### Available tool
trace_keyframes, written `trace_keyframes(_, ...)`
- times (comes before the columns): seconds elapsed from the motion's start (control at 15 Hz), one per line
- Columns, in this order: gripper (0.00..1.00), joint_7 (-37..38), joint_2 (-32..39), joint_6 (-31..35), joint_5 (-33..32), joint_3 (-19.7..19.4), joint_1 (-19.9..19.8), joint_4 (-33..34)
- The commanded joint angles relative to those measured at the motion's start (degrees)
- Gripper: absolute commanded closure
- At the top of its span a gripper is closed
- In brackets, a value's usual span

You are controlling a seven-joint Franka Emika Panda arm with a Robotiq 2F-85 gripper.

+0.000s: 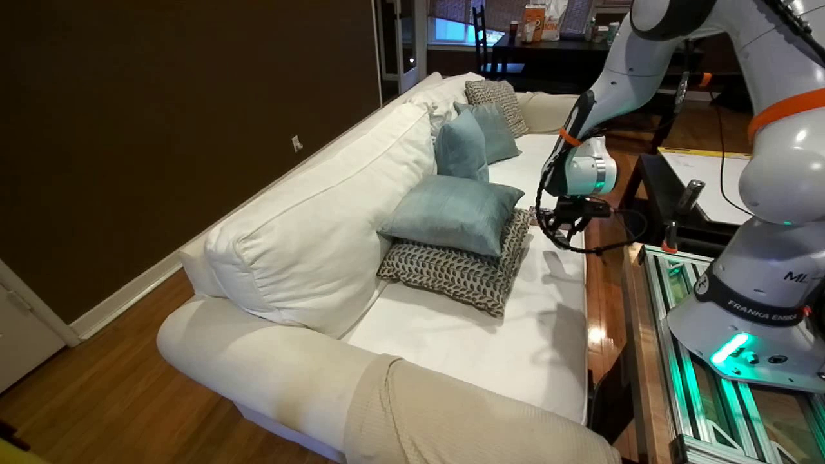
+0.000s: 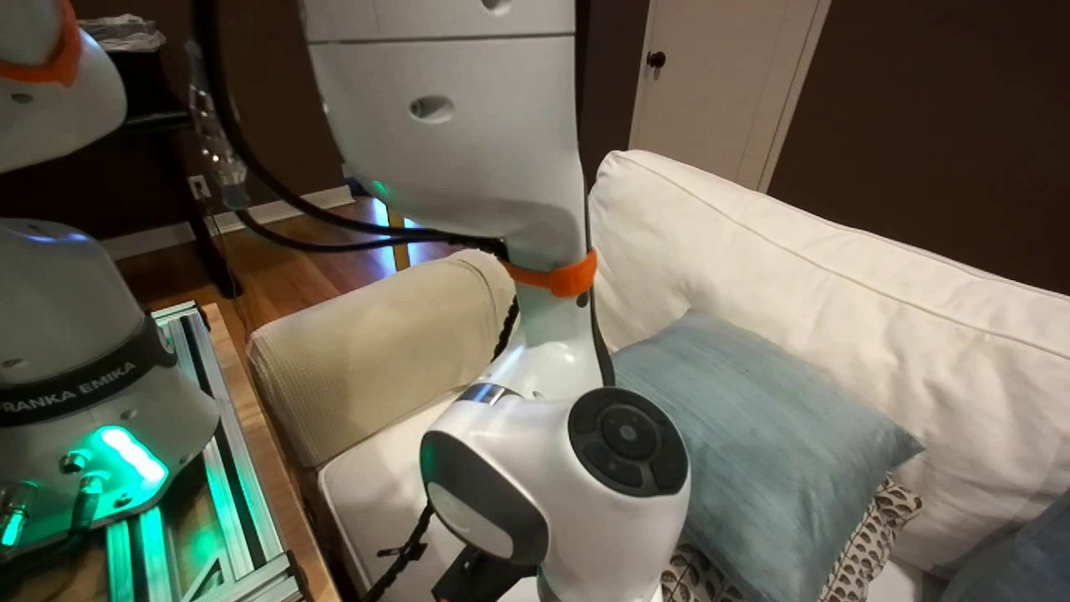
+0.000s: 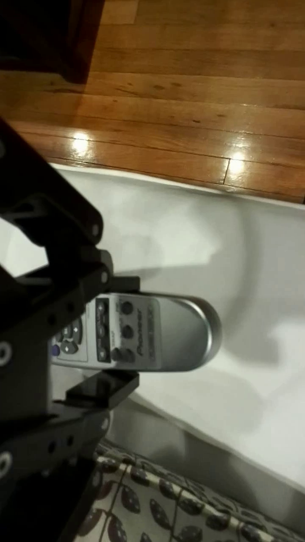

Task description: Remove the grey remote from the pillow and put it on the left cushion of the sofa

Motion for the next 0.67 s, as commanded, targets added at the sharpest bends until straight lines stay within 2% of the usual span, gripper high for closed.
trace_keyframes(0.0, 0.76, 3.0, 5.2, 2.0, 3.0, 2.0, -1.9, 5.1)
trace_keyframes(0.6, 0.76, 7.1, 10.9, 1.9, 4.5, 2.1, -0.8, 11.1)
